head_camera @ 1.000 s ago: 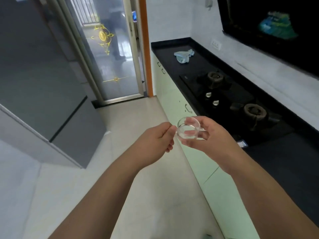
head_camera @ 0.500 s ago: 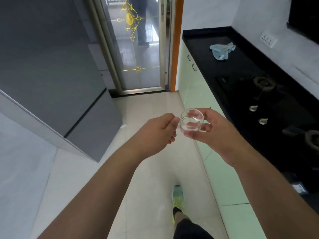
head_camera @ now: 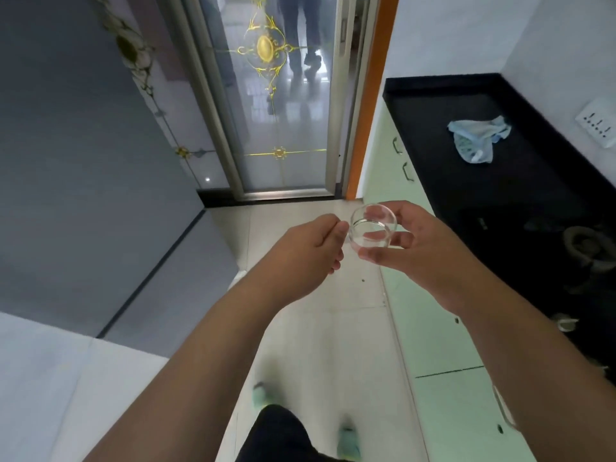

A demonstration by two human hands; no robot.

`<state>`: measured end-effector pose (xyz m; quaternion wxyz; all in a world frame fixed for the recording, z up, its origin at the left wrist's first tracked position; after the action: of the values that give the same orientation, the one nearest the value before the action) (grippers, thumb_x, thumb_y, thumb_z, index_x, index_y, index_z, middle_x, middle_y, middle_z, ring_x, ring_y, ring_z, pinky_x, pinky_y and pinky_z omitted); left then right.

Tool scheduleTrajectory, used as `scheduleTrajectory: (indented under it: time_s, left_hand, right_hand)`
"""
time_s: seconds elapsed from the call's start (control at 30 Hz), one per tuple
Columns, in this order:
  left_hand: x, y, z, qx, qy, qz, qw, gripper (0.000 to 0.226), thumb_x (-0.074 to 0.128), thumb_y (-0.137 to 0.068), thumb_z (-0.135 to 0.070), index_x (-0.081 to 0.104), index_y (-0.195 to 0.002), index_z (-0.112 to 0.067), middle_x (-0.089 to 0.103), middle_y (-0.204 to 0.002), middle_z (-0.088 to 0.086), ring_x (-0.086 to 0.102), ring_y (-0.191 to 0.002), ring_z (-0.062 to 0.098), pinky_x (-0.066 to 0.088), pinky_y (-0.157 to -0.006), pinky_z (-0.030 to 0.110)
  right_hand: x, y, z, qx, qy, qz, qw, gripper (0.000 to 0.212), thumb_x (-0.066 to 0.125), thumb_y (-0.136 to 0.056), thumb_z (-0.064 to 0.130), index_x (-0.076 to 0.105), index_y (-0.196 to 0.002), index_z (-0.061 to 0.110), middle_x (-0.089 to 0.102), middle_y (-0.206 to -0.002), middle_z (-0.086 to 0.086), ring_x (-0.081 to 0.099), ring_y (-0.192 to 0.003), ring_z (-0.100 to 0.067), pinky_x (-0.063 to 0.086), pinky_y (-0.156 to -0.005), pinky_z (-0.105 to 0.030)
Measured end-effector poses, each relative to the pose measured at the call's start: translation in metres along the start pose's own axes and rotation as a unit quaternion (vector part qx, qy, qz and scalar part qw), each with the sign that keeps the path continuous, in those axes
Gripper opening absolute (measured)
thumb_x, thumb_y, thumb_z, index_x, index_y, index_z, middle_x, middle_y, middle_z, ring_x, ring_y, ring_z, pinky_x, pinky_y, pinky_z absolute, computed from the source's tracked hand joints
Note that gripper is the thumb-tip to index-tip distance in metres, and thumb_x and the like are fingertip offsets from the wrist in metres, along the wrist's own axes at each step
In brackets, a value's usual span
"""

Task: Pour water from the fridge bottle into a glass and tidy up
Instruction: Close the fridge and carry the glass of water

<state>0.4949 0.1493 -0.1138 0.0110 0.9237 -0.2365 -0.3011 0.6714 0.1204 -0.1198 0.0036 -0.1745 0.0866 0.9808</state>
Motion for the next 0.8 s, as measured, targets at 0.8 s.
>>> scheduleTrajectory:
  time_s: [0.8]
  left_hand:
    - [-0.094,-0.511,-0.036,0.176,-0.103,0.22,0.954,0.036,0.034,-0.112,-0.037,0.053,-0.083,-0.03,0.067,-0.08,-0.001,0.064,-0.073,0.009,0.056,-0.073,0.028]
  right_hand:
    - [-0.122,-0.402,0.008,0.072,-0.088,-0.27,0.956,0.055,0.092,-0.075,0.019,0.066,-0.119,0.038,0.075,-0.117,0.01,0.075,-0.102,-0.012,0.059,-0.097,-0.049]
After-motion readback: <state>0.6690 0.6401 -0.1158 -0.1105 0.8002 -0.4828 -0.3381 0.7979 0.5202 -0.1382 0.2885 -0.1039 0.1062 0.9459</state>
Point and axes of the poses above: each hand's wrist, its own y-axis away from the middle knuckle, its own x-axis out of the palm, z = x × y, the point moved 6 cm from there along -y, towards the middle knuckle
